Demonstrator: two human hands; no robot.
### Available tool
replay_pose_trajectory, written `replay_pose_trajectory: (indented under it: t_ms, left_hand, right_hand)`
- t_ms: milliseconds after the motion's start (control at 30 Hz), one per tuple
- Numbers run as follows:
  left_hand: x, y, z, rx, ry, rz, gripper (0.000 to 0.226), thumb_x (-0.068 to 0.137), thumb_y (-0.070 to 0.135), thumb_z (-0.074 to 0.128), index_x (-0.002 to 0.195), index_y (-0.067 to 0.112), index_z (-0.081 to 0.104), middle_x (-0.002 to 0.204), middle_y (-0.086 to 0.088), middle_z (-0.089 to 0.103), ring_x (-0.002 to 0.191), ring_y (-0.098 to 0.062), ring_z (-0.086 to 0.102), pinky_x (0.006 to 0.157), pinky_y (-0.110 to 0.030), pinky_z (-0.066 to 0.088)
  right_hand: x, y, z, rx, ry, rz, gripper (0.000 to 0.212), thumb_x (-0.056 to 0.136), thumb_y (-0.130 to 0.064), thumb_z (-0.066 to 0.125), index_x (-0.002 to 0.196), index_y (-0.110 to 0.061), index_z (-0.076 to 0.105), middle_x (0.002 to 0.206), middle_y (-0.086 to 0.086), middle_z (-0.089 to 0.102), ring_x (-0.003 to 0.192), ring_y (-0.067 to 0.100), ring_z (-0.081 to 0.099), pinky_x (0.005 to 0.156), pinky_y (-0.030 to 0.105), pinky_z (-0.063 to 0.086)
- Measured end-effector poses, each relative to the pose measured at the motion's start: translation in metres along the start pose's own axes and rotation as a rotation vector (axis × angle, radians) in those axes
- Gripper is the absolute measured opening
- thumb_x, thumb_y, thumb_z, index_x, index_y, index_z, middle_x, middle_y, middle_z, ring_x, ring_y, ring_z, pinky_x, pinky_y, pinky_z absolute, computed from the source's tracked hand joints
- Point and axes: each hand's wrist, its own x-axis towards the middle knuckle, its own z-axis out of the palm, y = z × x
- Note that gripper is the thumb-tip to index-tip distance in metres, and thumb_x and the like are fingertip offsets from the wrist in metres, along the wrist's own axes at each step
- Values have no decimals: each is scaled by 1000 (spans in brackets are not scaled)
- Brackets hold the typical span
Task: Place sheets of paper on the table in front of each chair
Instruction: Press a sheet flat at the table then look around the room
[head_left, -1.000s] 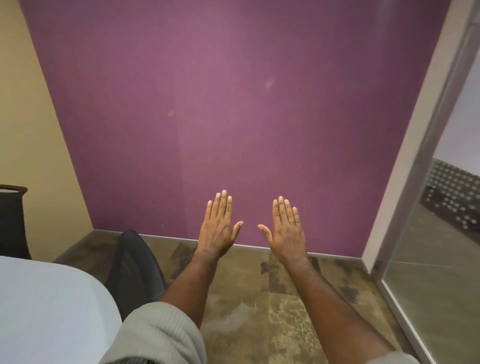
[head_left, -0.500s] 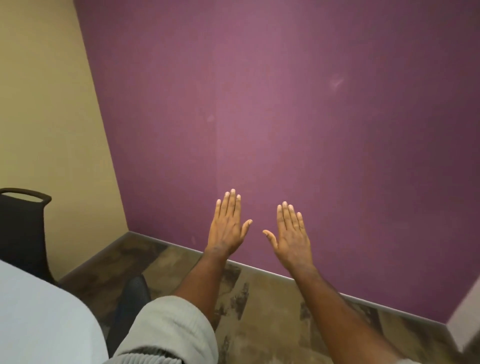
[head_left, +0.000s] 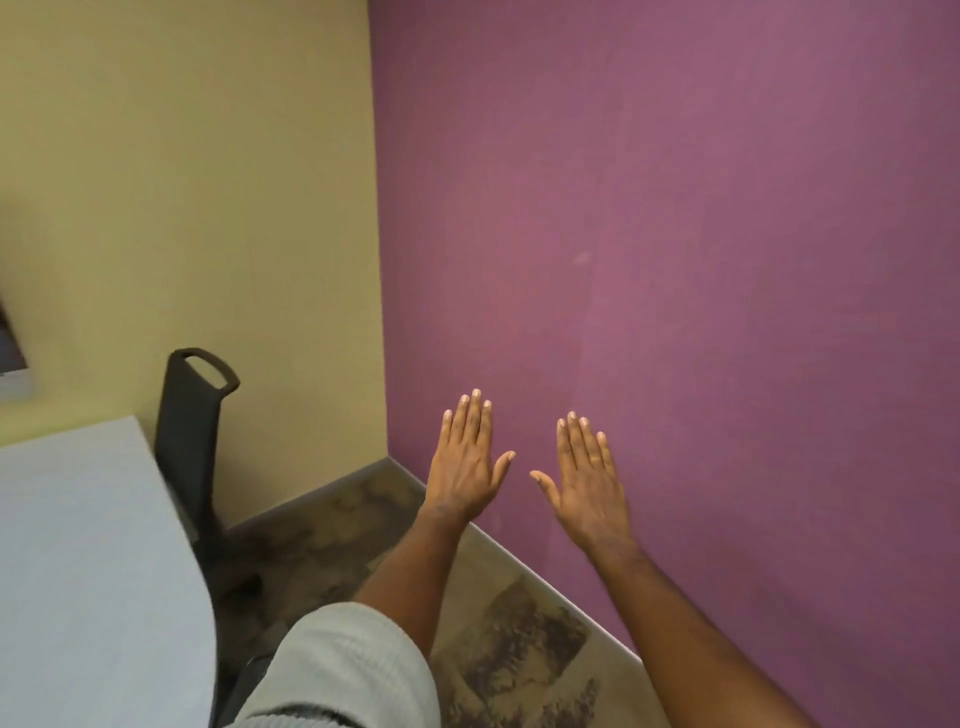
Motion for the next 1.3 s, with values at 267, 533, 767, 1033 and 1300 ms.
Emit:
replay_pose_trajectory:
  t_ms: [267,533,767,1033,1300]
  left_hand:
    - [63,-74,28,48,-13,-183,84,102,61,19,158,6,-8,167,-15,-15,155,-28,-15,127,-45,-4]
    - [153,-212,67,153,20,-369,84,102,62,15,158,5,-10,167,-16,-16,155,-29,-14,127,-47,-1]
    - [222,-355,71,251,44,-483,84,101,62,13,158,6,-11,167,-15,-16,155,-29,-14,127,-48,1]
    - [267,-493,78,297,80,-623,83,102,61,17,158,6,-11,168,-14,-15,155,-29,-15,127,-48,-1]
    - [292,-621,82,411,134,-772,82,102,57,28,159,3,3,168,-17,-5,156,-33,-7,127,-51,1]
  right_hand:
    - [124,-23,53,78,5,-149,90,94,-69,-2,159,-7,-2,169,12,-2,156,27,-3,128,43,3]
    - [287,-98,132,122,24,-310,92,89,-70,-12,157,-9,-13,168,12,-12,155,27,-12,126,41,-6]
    - [428,-191,174,146,98,-461,88,92,-67,-5,156,-7,-8,167,13,-6,155,27,-7,127,42,-3]
    - [557,-305,225,254,123,-569,86,96,-66,3,158,-7,-4,169,13,-1,157,25,-3,127,43,-2]
    - [664,-448,270,442,134,-828,84,100,-61,27,159,-4,10,168,15,7,157,27,4,128,46,6]
